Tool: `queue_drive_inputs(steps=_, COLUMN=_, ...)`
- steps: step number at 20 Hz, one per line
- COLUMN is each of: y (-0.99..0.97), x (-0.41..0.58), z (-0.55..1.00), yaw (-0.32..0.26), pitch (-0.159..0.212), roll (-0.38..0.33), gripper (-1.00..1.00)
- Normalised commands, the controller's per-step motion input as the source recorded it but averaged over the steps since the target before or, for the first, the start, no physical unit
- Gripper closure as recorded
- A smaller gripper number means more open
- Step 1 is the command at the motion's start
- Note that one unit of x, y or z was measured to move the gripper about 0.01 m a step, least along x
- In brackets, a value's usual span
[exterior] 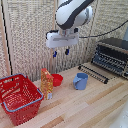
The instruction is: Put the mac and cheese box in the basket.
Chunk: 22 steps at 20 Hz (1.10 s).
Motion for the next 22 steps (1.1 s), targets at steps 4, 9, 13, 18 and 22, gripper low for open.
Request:
queue_drive_inputs(steps=4, y=0.67, x=0.172, z=-0.15, yaw=-0.029, pitch=-0.046, roll=-0.119, gripper=-1.0)
queue_drive_inputs(steps=9, y=0.61, x=0.166, z=-0.21, yaw=-0.028, pitch=-0.036, roll=-0.094, gripper=-1.0)
queue_drive_inputs(steps=13, y=0.45, x=0.096, z=-0.2, yaw=-0.027, pitch=-0.004, roll=-0.081, gripper=-1.0)
queue_drive_inputs(steps=18, y=0.34, x=0.1, z=-0.38, yaw=-0.021, pitch=0.001, roll=-0.071, gripper=-1.0)
queue_drive_inputs(steps=22, y=0.06, x=0.134, z=-0.51, yaw=0.061, pitch=0.032, roll=-0.06, gripper=-1.0)
